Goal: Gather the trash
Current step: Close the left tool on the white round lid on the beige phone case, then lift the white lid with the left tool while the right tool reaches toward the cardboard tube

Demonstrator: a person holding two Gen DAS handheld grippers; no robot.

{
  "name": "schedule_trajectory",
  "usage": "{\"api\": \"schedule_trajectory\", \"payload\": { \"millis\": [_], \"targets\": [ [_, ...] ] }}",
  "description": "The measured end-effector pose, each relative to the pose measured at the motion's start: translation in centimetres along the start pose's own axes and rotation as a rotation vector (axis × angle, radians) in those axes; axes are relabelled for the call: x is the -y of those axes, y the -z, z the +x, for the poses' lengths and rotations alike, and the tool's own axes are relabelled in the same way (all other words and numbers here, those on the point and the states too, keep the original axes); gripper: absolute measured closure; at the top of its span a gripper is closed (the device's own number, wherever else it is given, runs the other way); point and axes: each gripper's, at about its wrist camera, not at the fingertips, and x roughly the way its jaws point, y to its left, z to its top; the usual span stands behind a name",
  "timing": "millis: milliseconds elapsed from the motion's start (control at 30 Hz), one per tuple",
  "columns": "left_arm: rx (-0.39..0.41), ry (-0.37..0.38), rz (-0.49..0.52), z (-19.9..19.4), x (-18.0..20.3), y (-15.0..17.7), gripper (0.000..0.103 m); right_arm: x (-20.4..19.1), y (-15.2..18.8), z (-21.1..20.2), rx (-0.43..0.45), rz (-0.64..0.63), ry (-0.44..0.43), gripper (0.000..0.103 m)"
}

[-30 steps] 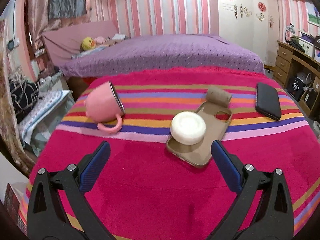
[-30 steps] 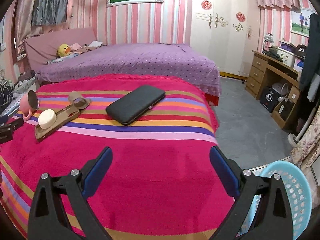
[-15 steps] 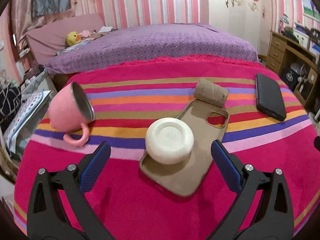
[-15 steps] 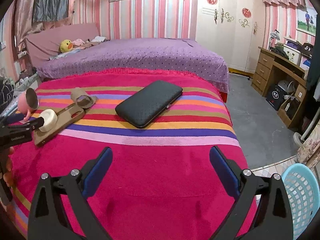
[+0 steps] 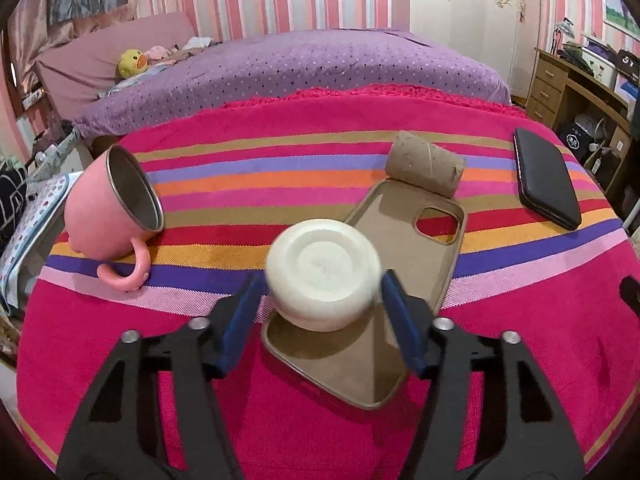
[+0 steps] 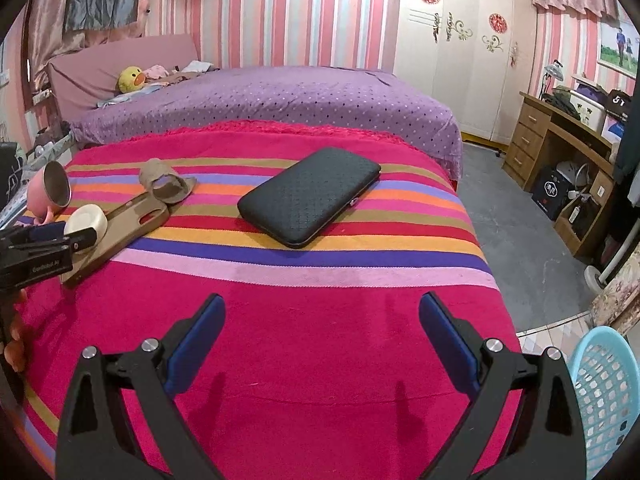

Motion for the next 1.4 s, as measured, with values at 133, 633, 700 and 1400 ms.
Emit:
{"api": "schedule_trajectory", "payload": {
  "millis": [133, 633, 700, 1400],
  "targets": [
    [0.022, 0.001, -0.006, -0.4, -0.2, -0.2, 0.045, 0.0, 0.1, -0.1, 0.001, 0.007, -0.003, 0.008],
    [0.137, -0.079, -0.091, -4.6, -6.6, -1.4, 0.059, -5.8, -2.2, 1.3, 0.014, -0.107, -0.058, 0.008],
    [0.135, -0.092, -0.110, -4.5, -7.7, -1.4, 0.061, -6.9, -3.0, 1.9, 0.021, -0.130, -0.071, 0.008],
    [-0.028, -0.053, -0.054, -1.8, -7.1, 2.7, 0.012, -6.6, -3.1, 4.2, -0.033, -0.110, -0.110, 0.008]
  ]
}}
